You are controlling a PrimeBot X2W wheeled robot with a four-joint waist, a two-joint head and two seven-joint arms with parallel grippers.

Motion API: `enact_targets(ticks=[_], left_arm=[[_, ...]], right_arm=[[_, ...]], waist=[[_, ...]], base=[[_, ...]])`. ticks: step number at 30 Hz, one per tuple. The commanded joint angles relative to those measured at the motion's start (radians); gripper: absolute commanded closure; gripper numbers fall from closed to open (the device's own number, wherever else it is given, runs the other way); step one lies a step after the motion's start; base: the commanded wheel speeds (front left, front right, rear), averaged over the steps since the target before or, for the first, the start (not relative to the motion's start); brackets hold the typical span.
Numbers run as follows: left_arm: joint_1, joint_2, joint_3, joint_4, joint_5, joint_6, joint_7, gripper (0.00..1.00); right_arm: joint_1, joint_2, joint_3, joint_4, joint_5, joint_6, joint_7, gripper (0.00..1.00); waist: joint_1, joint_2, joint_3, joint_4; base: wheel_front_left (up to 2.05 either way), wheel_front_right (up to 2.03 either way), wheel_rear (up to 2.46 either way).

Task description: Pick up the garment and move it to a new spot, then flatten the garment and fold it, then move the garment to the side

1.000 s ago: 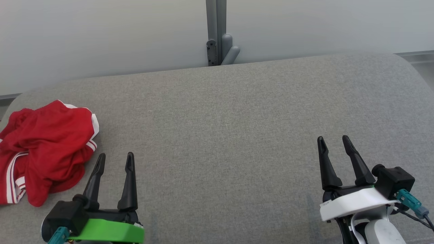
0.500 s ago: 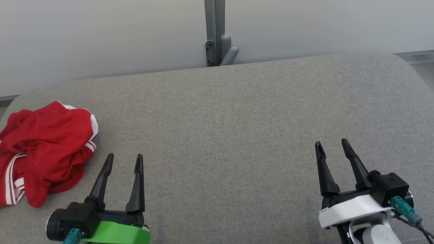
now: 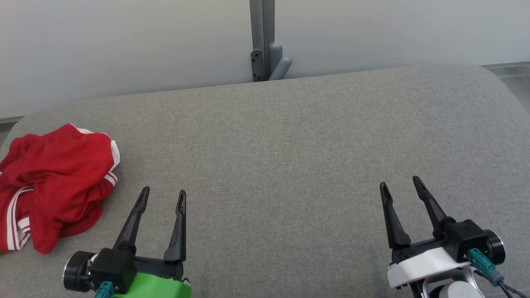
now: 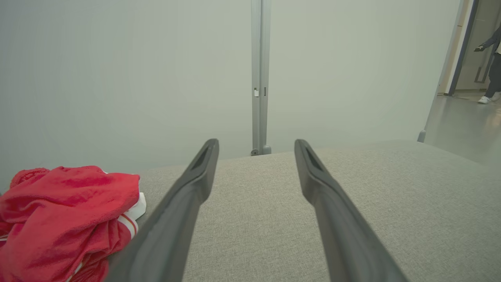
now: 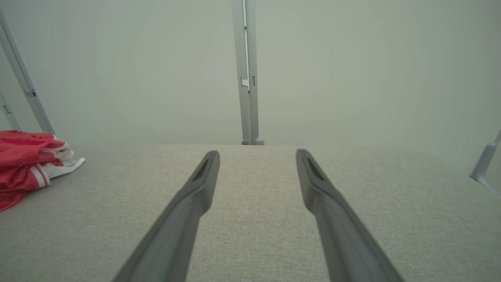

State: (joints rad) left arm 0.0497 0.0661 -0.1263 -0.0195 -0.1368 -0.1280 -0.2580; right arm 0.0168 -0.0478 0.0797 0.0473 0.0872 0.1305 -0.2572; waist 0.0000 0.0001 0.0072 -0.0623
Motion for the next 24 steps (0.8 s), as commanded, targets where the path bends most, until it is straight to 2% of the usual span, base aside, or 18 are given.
enact_targets(ticks=[1,16,24], left_arm=[[-0.012,0.0,-0.003,0.003,0.019,-0.005,-0.009,0.0],[-0.008,-0.002,-0.003,0.027,0.004,-0.005,-0.007,0.0],[-0.018,-0.008,0.004,0.036,-0.023,-0.004,-0.007,0.0]], right_arm=[[0.017,-0.004,-0.003,0.0,-0.019,0.0,-0.01,0.0],[0.02,-0.004,-0.001,0.019,-0.02,0.0,-0.009,0.0],[0.028,-0.004,-0.001,0.018,-0.017,0.0,-0.009,0.0]], waist=[[0.0,-0.0001,-0.001,0.0],[0.0,-0.0001,-0.005,0.006],[0.0,-0.0001,0.0,0.06]], base=[[0.0,0.0,0.0],[0.0,0.0,0.0],[0.0,0.0,0.0]])
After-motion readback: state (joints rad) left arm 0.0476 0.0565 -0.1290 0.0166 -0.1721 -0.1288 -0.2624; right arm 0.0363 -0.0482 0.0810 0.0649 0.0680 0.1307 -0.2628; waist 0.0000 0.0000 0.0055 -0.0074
